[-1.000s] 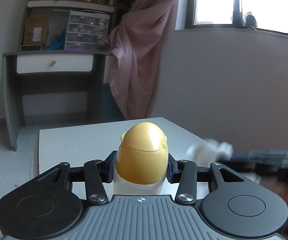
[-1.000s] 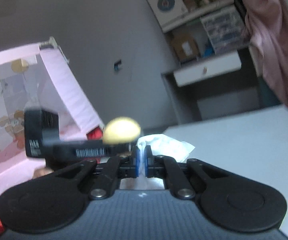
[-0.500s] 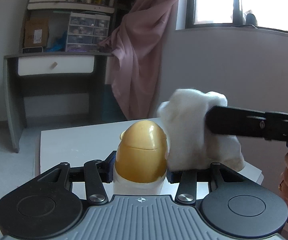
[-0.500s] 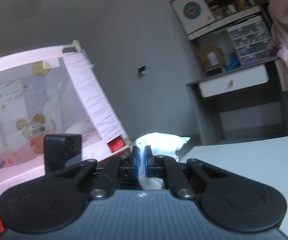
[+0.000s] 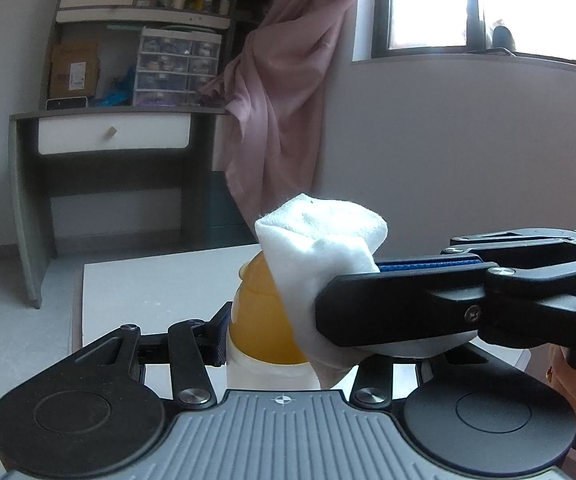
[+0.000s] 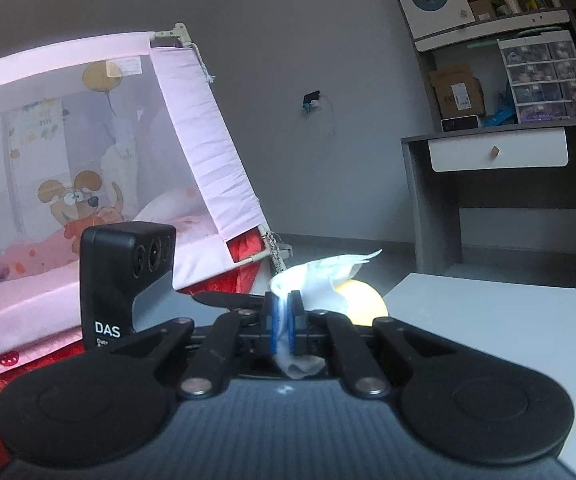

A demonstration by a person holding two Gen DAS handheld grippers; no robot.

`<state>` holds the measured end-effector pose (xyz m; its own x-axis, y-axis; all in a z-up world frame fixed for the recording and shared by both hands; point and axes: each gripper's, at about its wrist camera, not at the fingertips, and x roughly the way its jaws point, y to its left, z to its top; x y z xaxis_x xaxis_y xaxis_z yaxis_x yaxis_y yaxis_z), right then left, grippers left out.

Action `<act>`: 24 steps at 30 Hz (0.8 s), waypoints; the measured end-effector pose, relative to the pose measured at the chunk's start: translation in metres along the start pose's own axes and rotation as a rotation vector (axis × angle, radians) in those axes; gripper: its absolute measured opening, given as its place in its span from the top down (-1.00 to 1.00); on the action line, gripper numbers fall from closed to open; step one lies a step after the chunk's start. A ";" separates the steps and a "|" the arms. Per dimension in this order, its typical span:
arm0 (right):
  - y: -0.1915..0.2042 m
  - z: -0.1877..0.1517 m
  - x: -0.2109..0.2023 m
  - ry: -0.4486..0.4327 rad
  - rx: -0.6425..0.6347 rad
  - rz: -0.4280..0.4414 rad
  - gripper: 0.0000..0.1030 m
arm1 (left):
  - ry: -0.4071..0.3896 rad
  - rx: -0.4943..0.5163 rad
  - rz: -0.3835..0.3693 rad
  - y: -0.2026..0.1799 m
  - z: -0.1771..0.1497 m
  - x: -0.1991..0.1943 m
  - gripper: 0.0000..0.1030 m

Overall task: Clean container
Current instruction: 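Wipe the yellow cap with the tissue while the left gripper holds the bottle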

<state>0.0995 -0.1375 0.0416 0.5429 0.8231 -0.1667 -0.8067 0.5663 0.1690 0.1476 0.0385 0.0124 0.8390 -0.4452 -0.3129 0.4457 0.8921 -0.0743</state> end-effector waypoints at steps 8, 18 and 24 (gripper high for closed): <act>-0.001 -0.001 -0.005 -0.010 0.004 -0.023 0.92 | 0.000 0.003 -0.002 0.001 -0.001 -0.003 0.11; -0.014 -0.003 -0.008 -0.023 0.034 -0.073 0.91 | 0.004 0.013 -0.009 0.001 -0.002 -0.005 0.12; -0.021 -0.005 -0.009 -0.028 0.060 -0.087 0.90 | 0.005 0.018 -0.010 0.000 -0.002 -0.004 0.12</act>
<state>0.1106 -0.1566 0.0348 0.6169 0.7713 -0.1564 -0.7413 0.6363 0.2136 0.1433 0.0409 0.0117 0.8328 -0.4537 -0.3171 0.4595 0.8861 -0.0608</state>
